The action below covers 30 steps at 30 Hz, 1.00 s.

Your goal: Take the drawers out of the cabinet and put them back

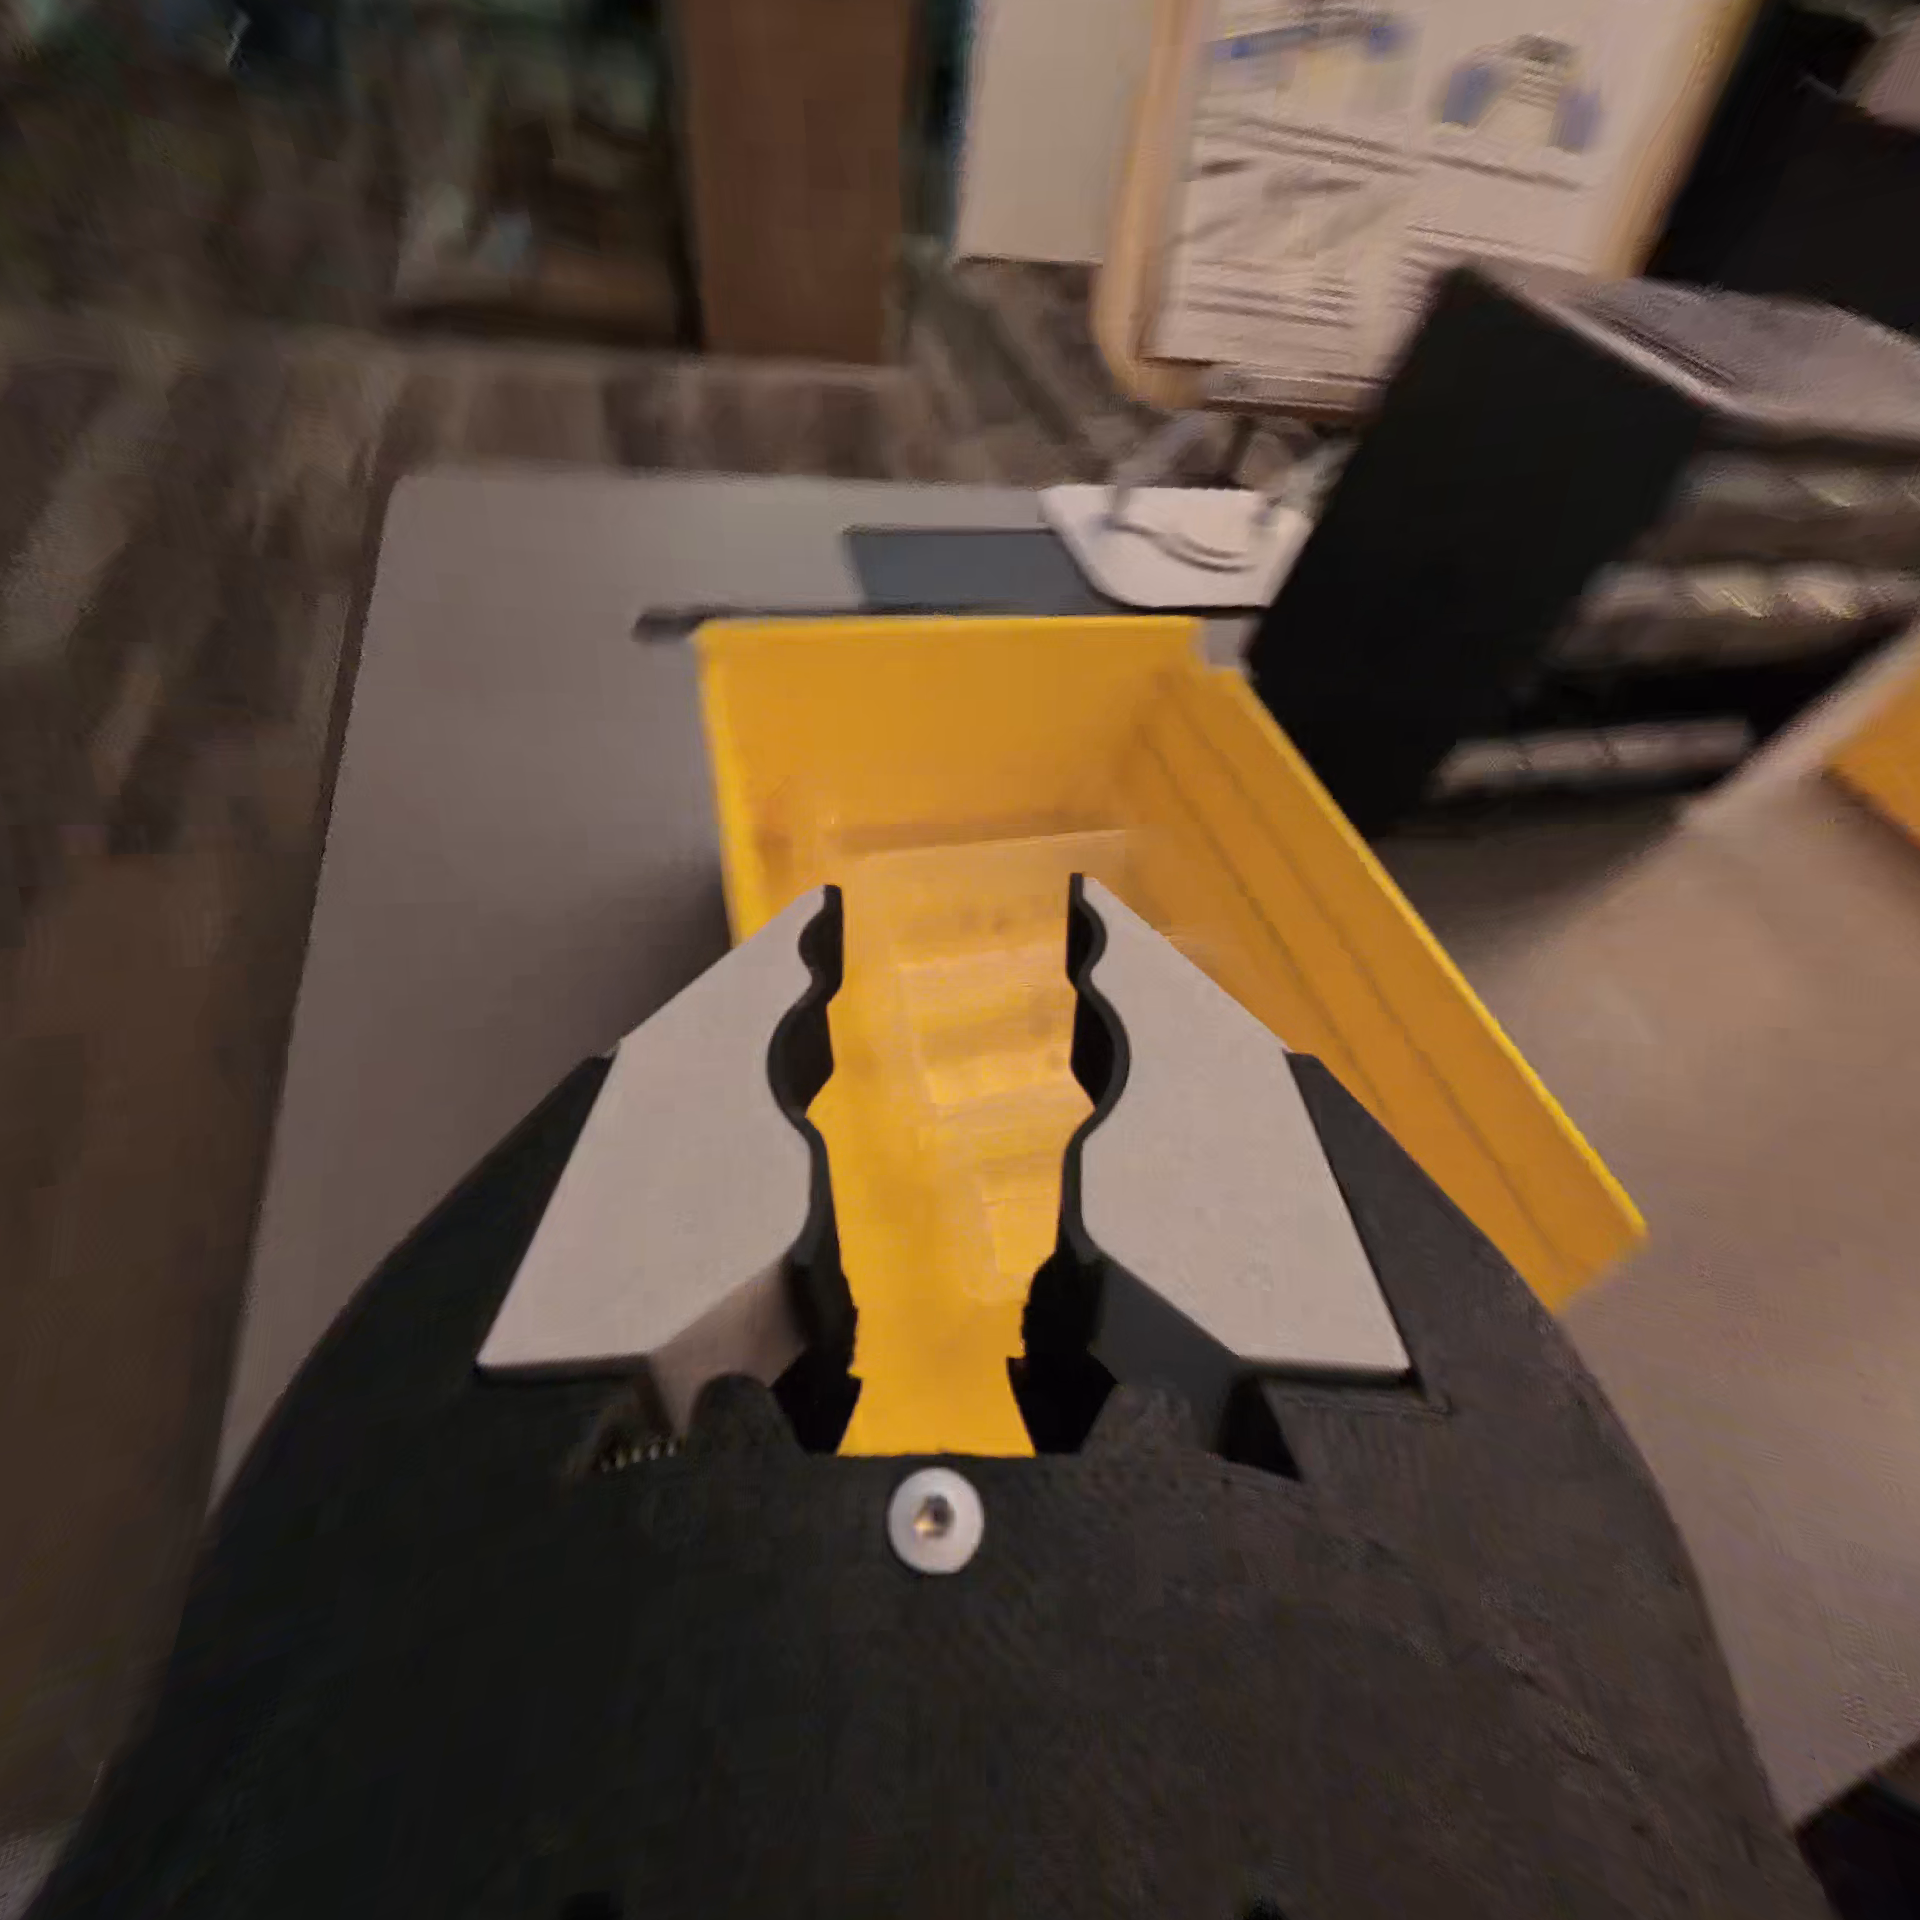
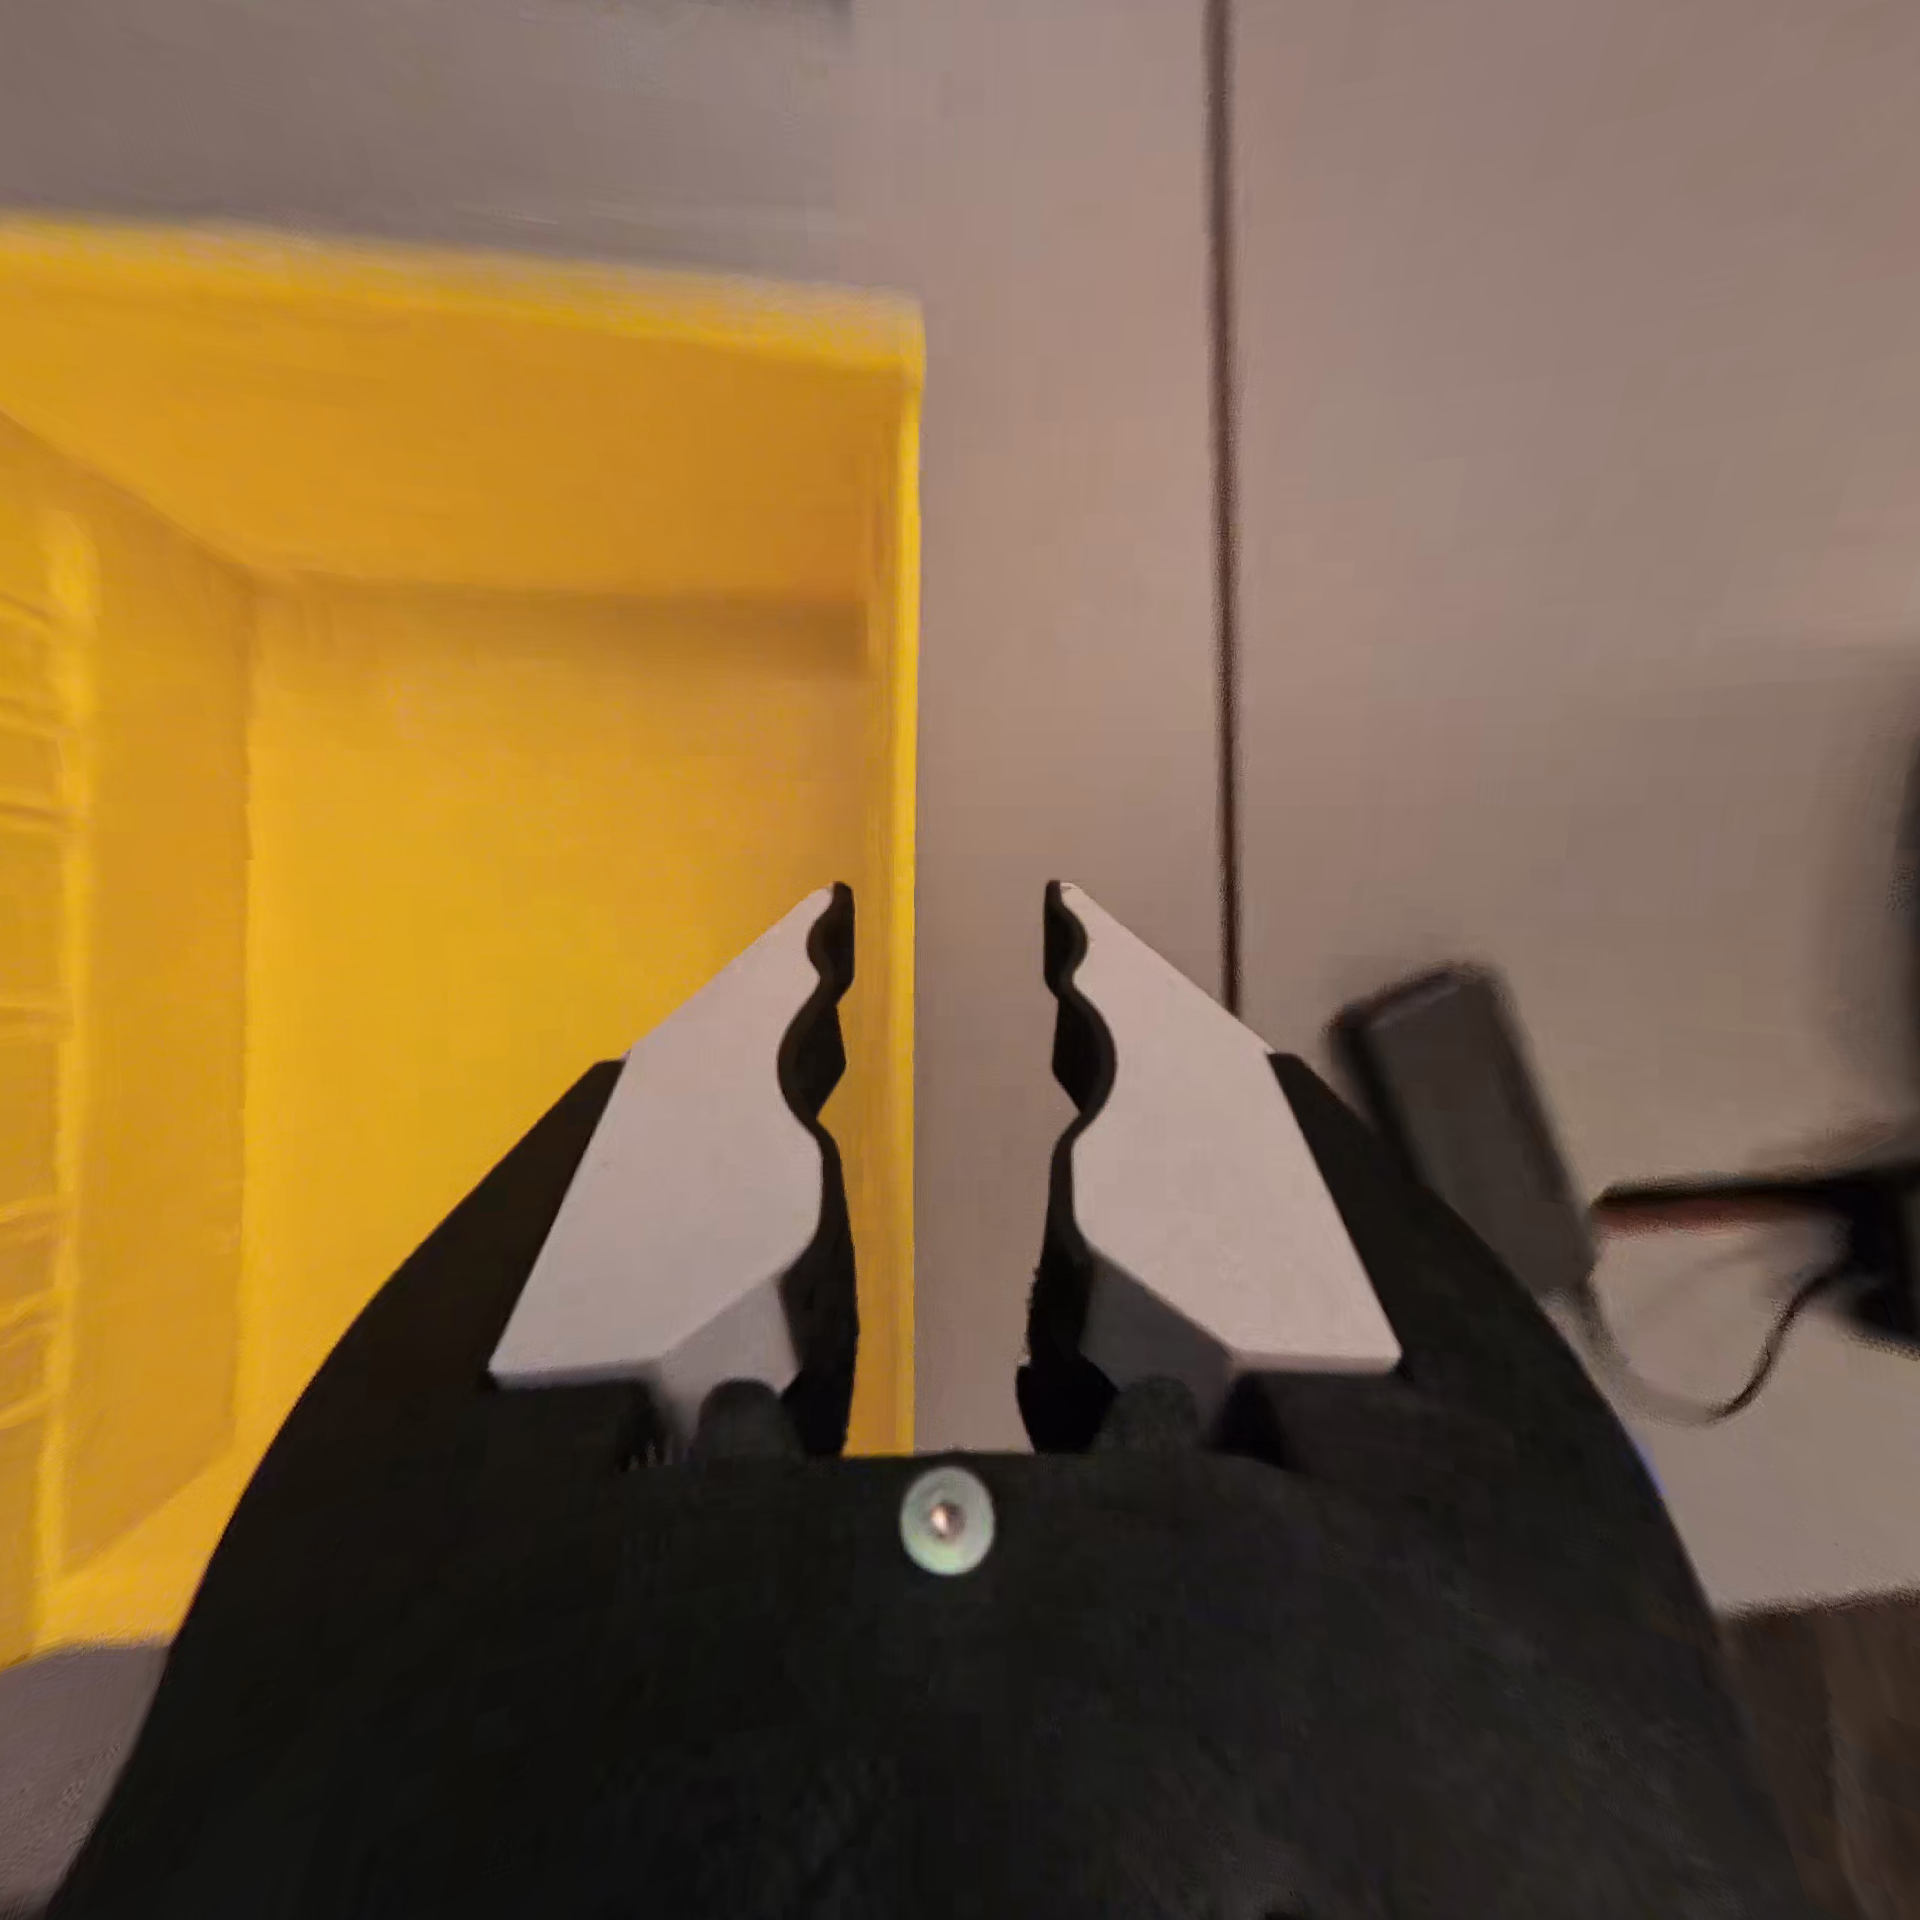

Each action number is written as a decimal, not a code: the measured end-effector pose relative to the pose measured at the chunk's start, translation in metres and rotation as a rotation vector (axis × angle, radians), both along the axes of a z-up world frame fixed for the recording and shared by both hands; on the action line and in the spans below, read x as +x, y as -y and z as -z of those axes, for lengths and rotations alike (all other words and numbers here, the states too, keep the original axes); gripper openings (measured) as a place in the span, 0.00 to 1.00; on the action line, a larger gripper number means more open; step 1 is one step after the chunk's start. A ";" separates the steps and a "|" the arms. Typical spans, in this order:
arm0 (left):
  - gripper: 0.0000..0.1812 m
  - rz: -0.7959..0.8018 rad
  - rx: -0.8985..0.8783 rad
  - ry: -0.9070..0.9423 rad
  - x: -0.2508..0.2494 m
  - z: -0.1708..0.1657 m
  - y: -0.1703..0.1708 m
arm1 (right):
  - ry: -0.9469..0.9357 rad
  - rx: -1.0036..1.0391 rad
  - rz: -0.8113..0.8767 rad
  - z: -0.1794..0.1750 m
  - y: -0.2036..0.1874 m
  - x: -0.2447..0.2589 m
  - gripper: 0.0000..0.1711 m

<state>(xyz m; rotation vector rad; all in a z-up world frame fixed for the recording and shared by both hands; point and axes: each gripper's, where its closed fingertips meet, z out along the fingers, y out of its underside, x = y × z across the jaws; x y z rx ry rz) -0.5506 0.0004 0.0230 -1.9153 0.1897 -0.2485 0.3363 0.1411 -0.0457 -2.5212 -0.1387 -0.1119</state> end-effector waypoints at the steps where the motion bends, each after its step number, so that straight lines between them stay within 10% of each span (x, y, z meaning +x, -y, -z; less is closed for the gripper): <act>1: 0.26 0.116 0.023 -0.088 0.022 -0.004 0.009 | 0.036 0.175 -0.041 -0.036 -0.011 -0.007 0.21; 6: 0.26 0.541 -0.072 -0.409 0.086 0.038 0.037 | -0.089 0.953 -0.310 -0.202 -0.002 -0.111 0.34; 11: 0.22 0.642 -0.329 -0.467 0.079 0.091 0.029 | -0.342 1.181 -0.559 -0.254 0.028 -0.224 0.34; 16: 0.19 0.705 -0.473 -0.570 0.071 0.126 0.032 | -0.376 1.333 -0.732 -0.265 0.039 -0.305 0.24; 30: 0.01 0.585 -0.734 -1.010 0.031 0.151 0.042 | -0.568 0.876 -0.806 -0.180 -0.074 -0.385 0.22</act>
